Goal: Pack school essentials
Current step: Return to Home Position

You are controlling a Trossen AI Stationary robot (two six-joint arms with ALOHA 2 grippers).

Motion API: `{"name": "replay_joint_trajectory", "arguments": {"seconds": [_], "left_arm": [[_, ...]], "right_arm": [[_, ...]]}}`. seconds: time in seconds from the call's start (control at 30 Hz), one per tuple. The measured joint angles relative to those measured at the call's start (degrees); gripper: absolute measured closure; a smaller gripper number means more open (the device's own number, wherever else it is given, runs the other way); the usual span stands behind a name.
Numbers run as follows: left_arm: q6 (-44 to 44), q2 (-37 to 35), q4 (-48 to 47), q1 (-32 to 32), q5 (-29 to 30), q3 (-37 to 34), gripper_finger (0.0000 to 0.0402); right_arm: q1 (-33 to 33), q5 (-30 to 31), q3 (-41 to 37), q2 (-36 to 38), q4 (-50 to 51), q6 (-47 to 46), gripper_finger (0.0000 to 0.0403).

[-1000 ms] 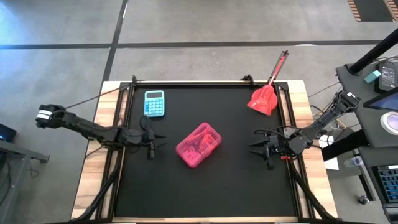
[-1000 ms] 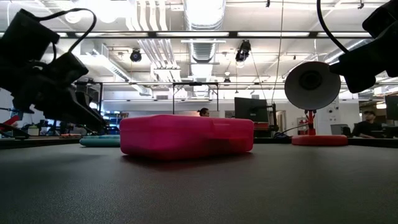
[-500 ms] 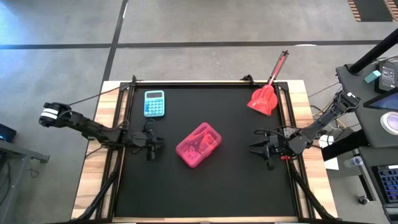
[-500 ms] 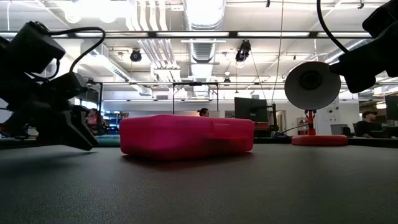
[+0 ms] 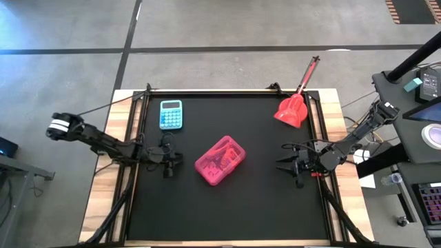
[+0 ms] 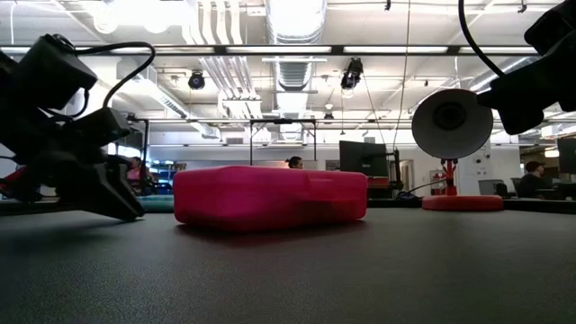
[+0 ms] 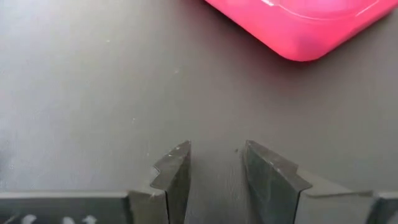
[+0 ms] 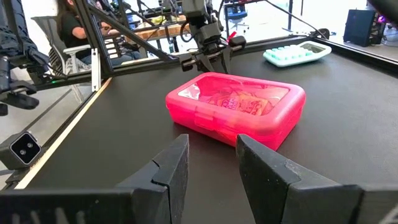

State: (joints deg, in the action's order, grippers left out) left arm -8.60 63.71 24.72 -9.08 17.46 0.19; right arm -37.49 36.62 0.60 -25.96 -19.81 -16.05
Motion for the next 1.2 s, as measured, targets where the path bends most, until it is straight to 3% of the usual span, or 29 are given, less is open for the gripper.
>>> {"name": "replay_joint_trajectory", "arguments": {"seconds": [0.2,1.2], "left_arm": [[0.1,1.2,5.3,0.0,-0.1,0.1,0.0267],[0.1,7.2,11.3,0.0,-0.1,0.9,0.0267]], "right_arm": [[0.0,0.0,0.0,0.0,0.0,0.0,0.0277],[0.0,0.0,0.0,0.0,0.0,0.0,0.0277]]}}
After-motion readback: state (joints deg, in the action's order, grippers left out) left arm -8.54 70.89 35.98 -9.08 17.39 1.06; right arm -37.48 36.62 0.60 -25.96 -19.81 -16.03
